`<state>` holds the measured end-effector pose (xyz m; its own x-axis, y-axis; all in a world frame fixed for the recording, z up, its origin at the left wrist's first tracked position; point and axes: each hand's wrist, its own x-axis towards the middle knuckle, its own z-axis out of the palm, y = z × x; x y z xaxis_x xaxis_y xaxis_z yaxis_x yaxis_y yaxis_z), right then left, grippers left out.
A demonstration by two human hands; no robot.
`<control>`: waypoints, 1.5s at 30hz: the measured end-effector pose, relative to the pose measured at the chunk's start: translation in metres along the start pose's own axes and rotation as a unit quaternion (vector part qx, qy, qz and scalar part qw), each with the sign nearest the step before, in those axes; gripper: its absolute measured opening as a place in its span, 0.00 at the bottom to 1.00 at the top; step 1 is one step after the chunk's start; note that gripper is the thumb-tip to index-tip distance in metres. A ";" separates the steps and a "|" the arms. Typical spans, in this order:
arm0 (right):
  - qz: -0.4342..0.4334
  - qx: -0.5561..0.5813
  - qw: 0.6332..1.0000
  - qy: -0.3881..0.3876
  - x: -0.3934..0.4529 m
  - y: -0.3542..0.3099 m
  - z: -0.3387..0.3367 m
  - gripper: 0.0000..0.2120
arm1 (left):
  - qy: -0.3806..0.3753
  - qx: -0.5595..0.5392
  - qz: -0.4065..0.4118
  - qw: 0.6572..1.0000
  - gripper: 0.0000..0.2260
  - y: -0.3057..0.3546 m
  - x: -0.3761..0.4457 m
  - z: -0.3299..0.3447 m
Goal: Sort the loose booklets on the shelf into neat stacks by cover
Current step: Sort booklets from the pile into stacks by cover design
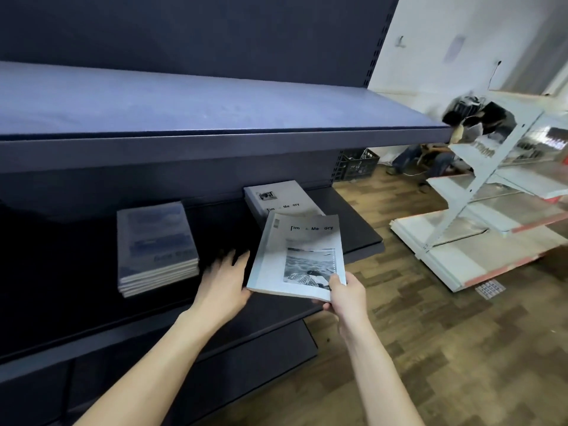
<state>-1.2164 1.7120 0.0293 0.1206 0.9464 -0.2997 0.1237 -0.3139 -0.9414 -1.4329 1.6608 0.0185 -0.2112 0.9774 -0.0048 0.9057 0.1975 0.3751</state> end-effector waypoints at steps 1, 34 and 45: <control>0.002 -0.013 1.000 -0.002 0.012 -0.004 0.002 0.09 | -0.008 -0.003 -0.003 1.000 0.34 0.001 0.008 0.002; -0.233 -0.386 0.892 -0.033 0.214 -0.026 0.021 0.26 | -0.073 0.014 -0.187 0.980 0.33 0.078 0.102 0.021; -0.299 -0.314 0.901 -0.034 0.200 -0.017 0.024 0.28 | -0.029 0.059 -0.228 0.971 0.32 0.086 0.078 0.017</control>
<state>-1.2183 1.9085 -0.0180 -0.2105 0.9564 0.2024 0.6810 0.2920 -0.6715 -1.3652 1.7550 0.0343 -0.5822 0.7881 -0.1998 0.7595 0.6149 0.2124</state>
